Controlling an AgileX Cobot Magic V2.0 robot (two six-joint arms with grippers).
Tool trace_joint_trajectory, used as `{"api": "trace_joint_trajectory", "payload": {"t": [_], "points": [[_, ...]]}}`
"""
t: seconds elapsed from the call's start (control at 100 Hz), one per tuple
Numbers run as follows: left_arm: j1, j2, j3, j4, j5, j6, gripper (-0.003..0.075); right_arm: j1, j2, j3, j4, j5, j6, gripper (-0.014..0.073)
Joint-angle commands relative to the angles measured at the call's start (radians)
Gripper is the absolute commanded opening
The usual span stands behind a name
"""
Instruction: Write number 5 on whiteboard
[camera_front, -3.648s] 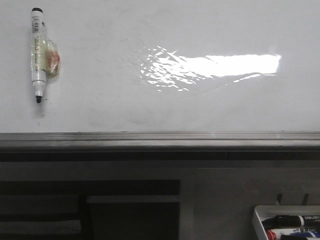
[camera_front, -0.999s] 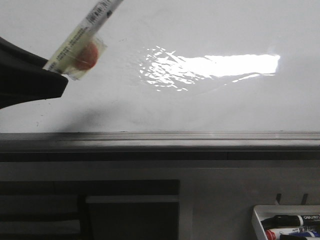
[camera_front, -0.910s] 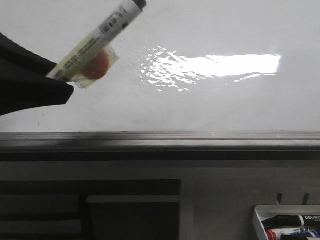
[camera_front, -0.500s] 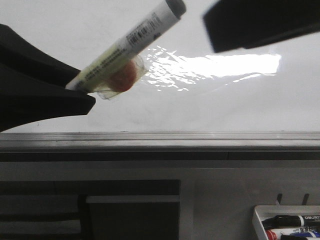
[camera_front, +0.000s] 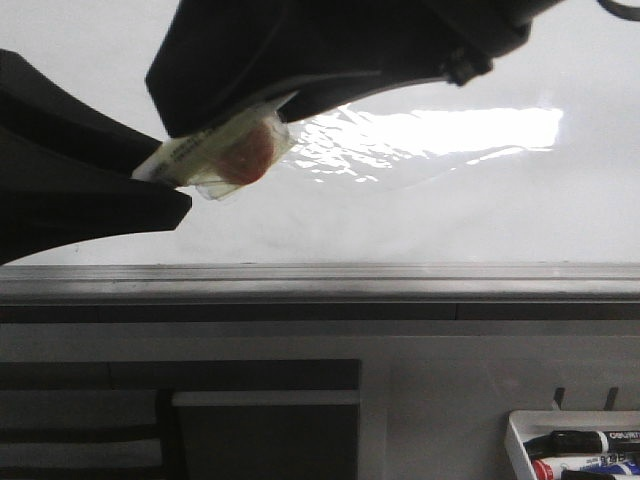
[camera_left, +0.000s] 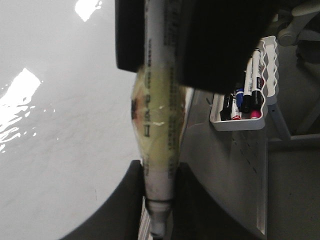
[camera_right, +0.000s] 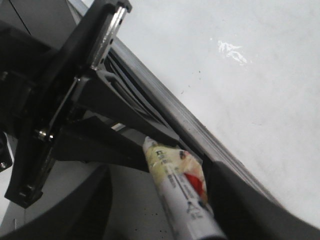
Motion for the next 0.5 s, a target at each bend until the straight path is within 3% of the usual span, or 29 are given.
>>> {"api": "trace_joint_trajectory", "payload": {"t": [0.0,0.09,0.17,0.31,0.38,0.49], "points": [[-0.002,-0.007,-0.023,-0.027,-0.066,-0.007,-0.002,0.002,-0.008,-0.038,0.007,-0.07,-0.011,0.0353],[-0.002,-0.007,-0.023,-0.031,-0.066,-0.007,-0.002,0.0,-0.003,-0.038,0.007,-0.07,-0.011,0.0195],[-0.002,-0.007,-0.023,-0.058,-0.066,-0.007,-0.002,-0.001,-0.003,-0.038,0.007,-0.07,-0.011,-0.0069],[-0.002,-0.007,-0.023,-0.076,-0.066,-0.015,0.0033,-0.001,-0.003,-0.038,0.003,-0.072,-0.011,-0.005],[-0.002,-0.007,-0.023,-0.076,-0.066,-0.041,0.0154,-0.001,-0.003,-0.038,-0.017,-0.063,-0.011,-0.005],[-0.002,-0.007,-0.023,-0.076,-0.066,-0.083,0.0421,-0.001,-0.003,-0.038,-0.024,-0.063,-0.011,-0.005]]}}
